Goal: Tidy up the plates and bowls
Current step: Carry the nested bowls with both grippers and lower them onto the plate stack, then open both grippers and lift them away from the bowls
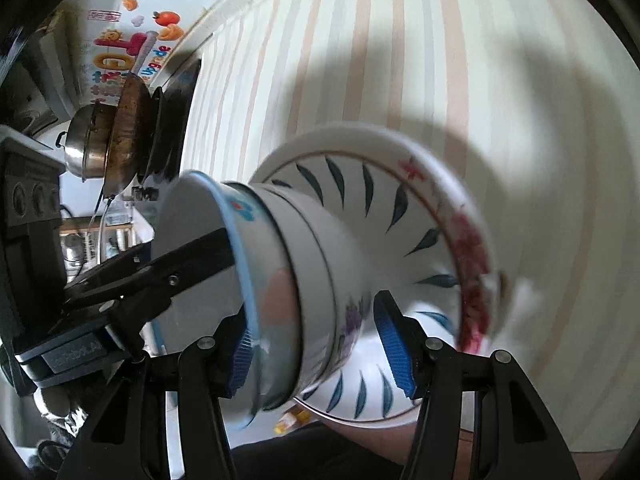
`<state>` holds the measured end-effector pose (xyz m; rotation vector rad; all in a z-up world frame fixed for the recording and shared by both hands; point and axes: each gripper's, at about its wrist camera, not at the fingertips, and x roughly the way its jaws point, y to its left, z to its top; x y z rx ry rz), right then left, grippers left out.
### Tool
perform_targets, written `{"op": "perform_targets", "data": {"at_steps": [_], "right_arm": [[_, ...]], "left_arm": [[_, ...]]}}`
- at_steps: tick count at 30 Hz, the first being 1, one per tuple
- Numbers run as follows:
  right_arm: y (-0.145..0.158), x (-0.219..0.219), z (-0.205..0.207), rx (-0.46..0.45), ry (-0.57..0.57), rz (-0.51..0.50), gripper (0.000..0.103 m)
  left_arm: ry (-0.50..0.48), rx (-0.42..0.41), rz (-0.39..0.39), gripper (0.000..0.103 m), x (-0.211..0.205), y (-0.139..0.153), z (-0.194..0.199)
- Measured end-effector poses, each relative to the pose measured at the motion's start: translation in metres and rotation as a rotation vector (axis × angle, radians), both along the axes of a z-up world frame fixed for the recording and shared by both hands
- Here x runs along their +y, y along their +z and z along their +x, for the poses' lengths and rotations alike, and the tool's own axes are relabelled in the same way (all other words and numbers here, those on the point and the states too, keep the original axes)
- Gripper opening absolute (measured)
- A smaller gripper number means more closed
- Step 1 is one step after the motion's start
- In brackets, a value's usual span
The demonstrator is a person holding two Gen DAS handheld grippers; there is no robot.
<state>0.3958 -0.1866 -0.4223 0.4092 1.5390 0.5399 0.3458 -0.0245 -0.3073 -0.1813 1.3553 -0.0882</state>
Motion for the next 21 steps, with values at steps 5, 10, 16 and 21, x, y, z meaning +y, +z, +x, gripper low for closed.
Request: {"op": "perform_targets", "data": {"at_steps": [5, 10, 16, 21], "right_arm": [[0.036, -0.007, -0.014, -0.104, -0.011, -0.095, 0.063], [0.084, -0.009, -0.042, -0.245, -0.059, -0.202, 0.086], [0.151, -0.006, -0.092, -0.457, -0.176, -0.38, 0.092], [0.192, 0.0, -0.134, -0.54, -0.267, -0.422, 0.094]], "left_arm": [[-0.004, -0.1, 0.066, 0.059, 0.003, 0.028, -0.02], [0.008, -0.24, 0.081, 0.075, 0.014, 0.064, -0.046], [-0.01, -0.406, 0.089, 0.098, 0.025, 0.111, -0.075], [-0.052, -0.482, 0.122, 0.102, 0.029, 0.139, -0.099]]}}
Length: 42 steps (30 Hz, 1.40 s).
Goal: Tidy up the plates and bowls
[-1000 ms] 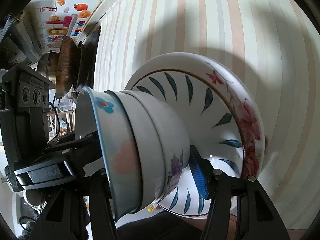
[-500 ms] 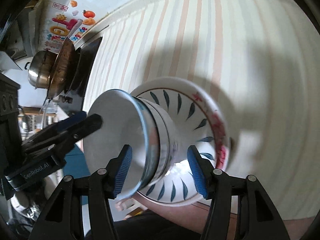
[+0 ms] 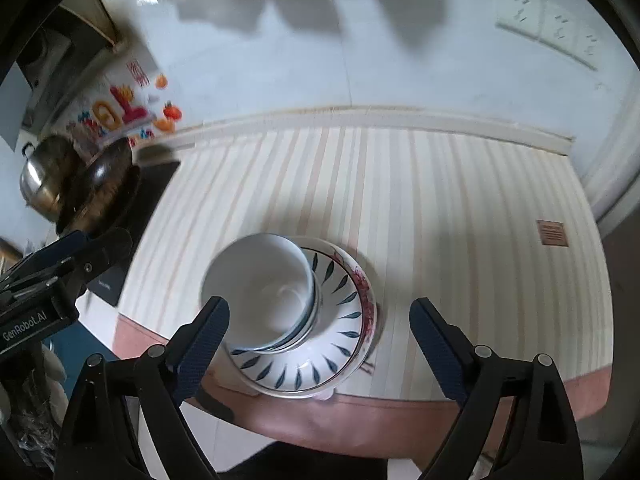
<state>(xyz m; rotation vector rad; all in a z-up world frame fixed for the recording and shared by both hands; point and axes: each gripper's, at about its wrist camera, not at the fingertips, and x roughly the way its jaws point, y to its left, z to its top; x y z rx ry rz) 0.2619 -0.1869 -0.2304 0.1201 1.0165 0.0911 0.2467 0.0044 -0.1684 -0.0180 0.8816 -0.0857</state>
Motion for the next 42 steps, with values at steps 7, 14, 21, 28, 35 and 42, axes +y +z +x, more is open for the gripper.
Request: {"op": "perform_targets", "data": {"at_steps": [7, 14, 21, 28, 35, 42], "right_arm": [[0.046, 0.016, -0.063, -0.091, -0.047, -0.013, 0.096], [0.096, 0.028, -0.144, -0.214, -0.069, -0.04, 0.097], [0.134, 0.031, -0.234, -0.306, -0.053, -0.064, 0.098], [0.148, 0.03, -0.314, -0.334, -0.039, -0.052, 0.098], [0.151, 0.028, -0.374, -0.341, -0.041, -0.047, 0.098], [0.152, 0.029, -0.413, -0.351, -0.037, -0.066, 0.1]], "left_arm": [[-0.043, -0.054, 0.014, 0.102, -0.003, 0.033, -0.051], [-0.029, -0.138, 0.017, 0.102, -0.008, 0.068, -0.124], [0.024, -0.172, 0.012, 0.102, -0.01, 0.089, -0.198], [0.054, -0.169, 0.026, 0.102, -0.011, 0.095, -0.262], [0.056, -0.172, 0.013, 0.103, -0.013, 0.095, -0.307], [0.052, -0.157, 0.004, 0.103, -0.017, 0.091, -0.333]]}}
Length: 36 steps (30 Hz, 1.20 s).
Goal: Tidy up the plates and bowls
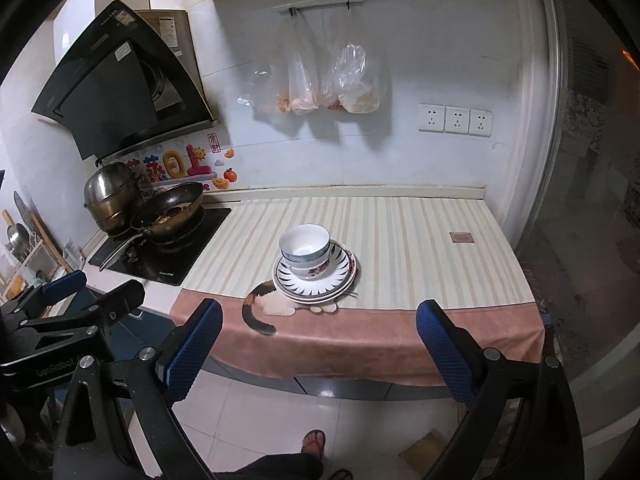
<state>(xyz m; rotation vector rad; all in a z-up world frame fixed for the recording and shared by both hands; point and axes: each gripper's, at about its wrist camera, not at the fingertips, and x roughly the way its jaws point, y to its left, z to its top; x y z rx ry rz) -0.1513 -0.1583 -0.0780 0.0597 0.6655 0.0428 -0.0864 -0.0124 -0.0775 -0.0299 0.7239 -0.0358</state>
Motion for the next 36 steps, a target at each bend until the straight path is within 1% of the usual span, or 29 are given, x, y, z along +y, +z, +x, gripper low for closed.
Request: {"op": "perform_targets", "data": {"at_steps": [8, 17, 20, 23, 26, 36], "right_arm": [[0.002, -0.002, -0.011, -0.003, -0.001, -0.006, 0.1], [0.005, -0.005, -0.013, -0.01, 0.0, -0.013, 0.1], [0.007, -0.006, -0.013, -0.014, 0.003, -0.021, 0.1], [0.009, -0.008, -0.009, -0.017, 0.009, -0.022, 0.1], [0.009, -0.007, -0.01, -0.016, 0.008, -0.022, 0.1], [0.009, -0.008, -0.007, -0.013, 0.005, -0.027, 0.1]], "left_arm": [[-0.009, 0.025, -0.032, 0.103, 0.002, -0.007, -0.015], [0.019, -0.003, -0.023, 0.103, 0.006, -0.001, -0.023], [0.026, -0.014, -0.01, 0.103, 0.006, 0.0, -0.024], [0.038, -0.025, 0.028, 0.103, 0.003, 0.001, -0.027], [0.05, -0.035, 0.047, 0.103, 0.001, 0.002, -0.028], [0.073, -0.042, 0.044, 0.103, 0.001, 0.004, -0.028]]}}
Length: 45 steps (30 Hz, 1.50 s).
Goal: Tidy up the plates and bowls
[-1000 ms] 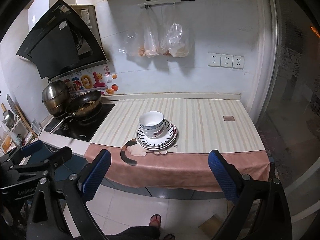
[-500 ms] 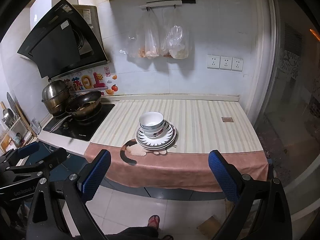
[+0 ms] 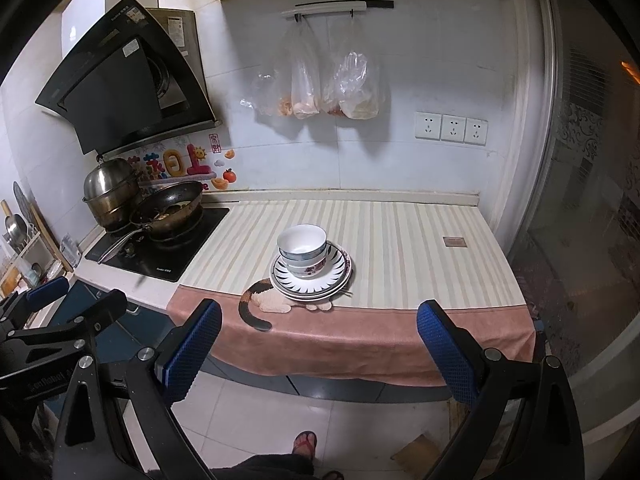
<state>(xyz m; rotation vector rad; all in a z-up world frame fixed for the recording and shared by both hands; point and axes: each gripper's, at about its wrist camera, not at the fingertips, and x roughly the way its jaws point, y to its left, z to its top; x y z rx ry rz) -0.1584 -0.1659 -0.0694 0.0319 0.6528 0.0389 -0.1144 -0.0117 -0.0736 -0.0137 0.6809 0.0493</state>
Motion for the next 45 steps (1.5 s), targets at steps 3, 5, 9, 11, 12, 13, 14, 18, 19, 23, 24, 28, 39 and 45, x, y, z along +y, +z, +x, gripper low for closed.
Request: {"op": "perform_targets", "data": {"at_steps": [3, 5, 9, 11, 12, 13, 14, 18, 19, 23, 24, 28, 39, 45], "right_arm": [[0.0, -0.005, 0.007, 0.002, 0.004, -0.001, 0.1], [0.0, -0.008, 0.011, 0.003, 0.005, -0.003, 0.1], [-0.001, -0.01, 0.012, 0.005, 0.005, -0.006, 0.1], [-0.001, -0.01, 0.013, 0.005, 0.006, -0.007, 0.1], [-0.001, -0.01, 0.013, 0.004, 0.005, -0.008, 0.1], [-0.002, -0.011, 0.014, 0.005, 0.008, -0.007, 0.1], [-0.002, -0.01, 0.014, 0.006, 0.008, -0.007, 0.1], [-0.002, -0.008, 0.013, 0.008, 0.005, -0.008, 0.1], [-0.002, -0.008, 0.013, 0.009, 0.004, -0.009, 0.1], [-0.004, -0.013, 0.019, 0.013, 0.008, -0.012, 0.1], [-0.005, -0.014, 0.021, 0.014, 0.008, -0.011, 0.1], [-0.007, -0.019, 0.027, 0.019, 0.01, -0.012, 0.1], [-0.009, -0.019, 0.031, 0.02, 0.008, -0.01, 0.1], [-0.009, -0.017, 0.029, 0.019, 0.004, -0.011, 0.1]], "left_arm": [[-0.006, 0.002, 0.004, 0.103, 0.0, 0.0, 0.001], [-0.005, 0.005, 0.005, 0.103, -0.001, 0.0, 0.001], [-0.001, 0.002, 0.007, 0.103, -0.002, 0.001, 0.0], [-0.001, 0.001, 0.007, 0.103, -0.001, 0.001, 0.002], [-0.001, 0.001, 0.009, 0.103, 0.0, 0.001, 0.002], [-0.002, 0.001, 0.01, 0.103, 0.0, 0.001, 0.004], [-0.001, 0.002, 0.011, 0.103, 0.0, 0.001, 0.005], [-0.003, 0.008, 0.008, 0.103, 0.0, 0.001, 0.007], [-0.003, 0.009, 0.008, 0.103, 0.0, 0.001, 0.008], [-0.001, 0.008, 0.008, 0.103, -0.002, 0.001, 0.008], [-0.002, 0.008, 0.009, 0.103, -0.002, 0.001, 0.008], [-0.006, 0.007, 0.015, 0.103, -0.002, 0.001, 0.011], [-0.017, 0.009, 0.014, 0.103, 0.0, 0.001, 0.015], [-0.018, 0.011, 0.016, 0.103, 0.001, 0.001, 0.016]]}}
